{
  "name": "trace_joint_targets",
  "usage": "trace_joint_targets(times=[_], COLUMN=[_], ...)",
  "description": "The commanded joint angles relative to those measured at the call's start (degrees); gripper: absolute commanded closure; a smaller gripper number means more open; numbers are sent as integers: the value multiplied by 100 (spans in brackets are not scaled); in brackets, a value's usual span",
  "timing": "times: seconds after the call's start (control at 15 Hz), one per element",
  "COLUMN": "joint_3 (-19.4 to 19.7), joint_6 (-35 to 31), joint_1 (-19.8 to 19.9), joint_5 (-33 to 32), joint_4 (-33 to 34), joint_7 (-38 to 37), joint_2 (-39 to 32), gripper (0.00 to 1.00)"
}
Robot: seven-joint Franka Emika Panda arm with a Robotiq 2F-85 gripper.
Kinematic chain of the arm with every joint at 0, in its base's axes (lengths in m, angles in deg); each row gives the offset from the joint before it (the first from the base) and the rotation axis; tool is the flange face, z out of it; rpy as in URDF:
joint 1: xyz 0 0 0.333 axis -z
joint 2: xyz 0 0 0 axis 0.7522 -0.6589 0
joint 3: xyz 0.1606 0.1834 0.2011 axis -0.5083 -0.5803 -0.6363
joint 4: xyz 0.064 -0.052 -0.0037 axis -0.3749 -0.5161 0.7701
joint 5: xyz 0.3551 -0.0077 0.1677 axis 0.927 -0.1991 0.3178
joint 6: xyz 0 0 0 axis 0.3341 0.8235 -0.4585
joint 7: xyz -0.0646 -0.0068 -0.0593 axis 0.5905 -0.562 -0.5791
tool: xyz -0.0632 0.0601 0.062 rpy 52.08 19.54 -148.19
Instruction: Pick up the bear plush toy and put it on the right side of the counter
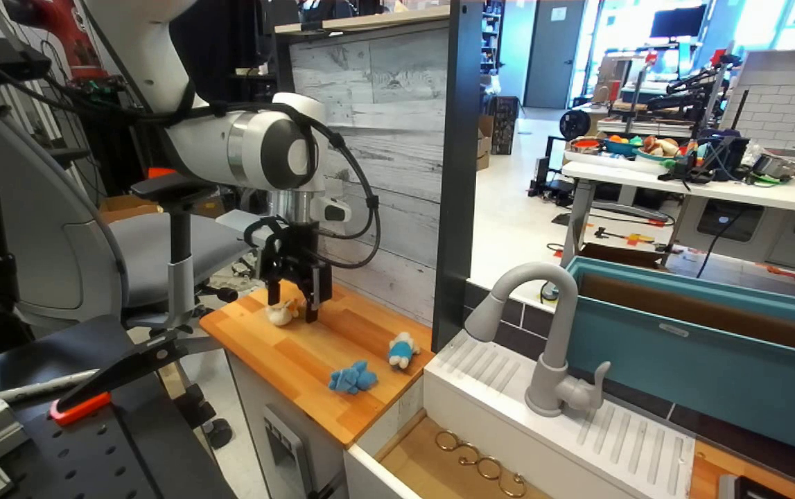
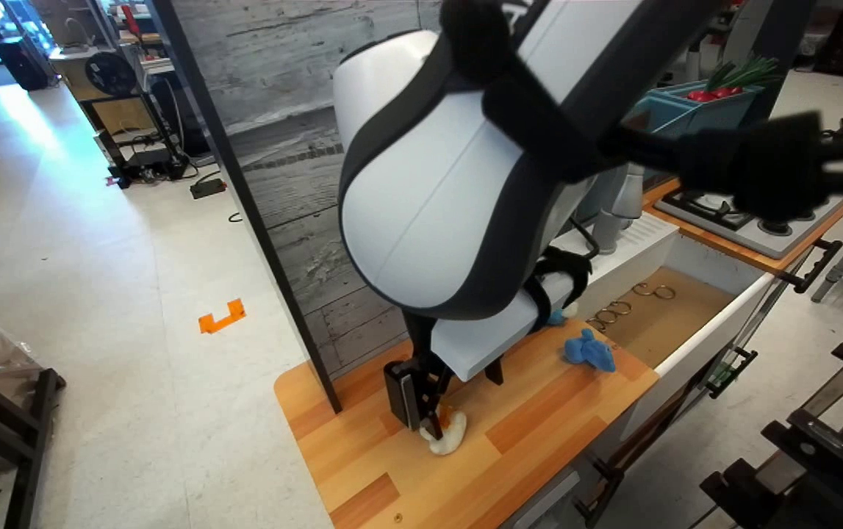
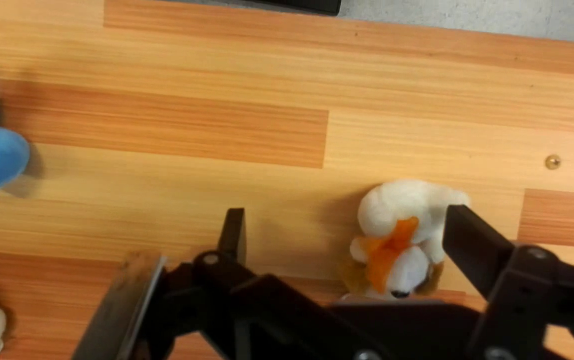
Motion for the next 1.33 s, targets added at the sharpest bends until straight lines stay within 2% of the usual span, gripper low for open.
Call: trace_joint_targets(times=[0.0, 0.13, 0.2, 0.27, 0.53, 0.67, 0.87, 0.93, 1.27], joint_3=[30, 22, 18, 18, 76, 153, 241, 300, 399], joint_6=[269, 232, 247, 242, 125, 98, 130, 146, -80], joint_1=[-125, -172, -196, -219, -402, -485, -605, -671, -718], joint_5=[184, 157, 143, 134, 55, -27, -82, -115, -147], joint_4=[610, 736, 793, 833, 717, 627, 512, 456, -400], joint_7=[279, 360, 406, 446, 443, 417, 325, 265, 254], joint_2=[-362, -471, -521, -562, -615, -530, -368, -291, 370], gripper=[0, 0, 19, 28, 60, 72, 95, 98, 95])
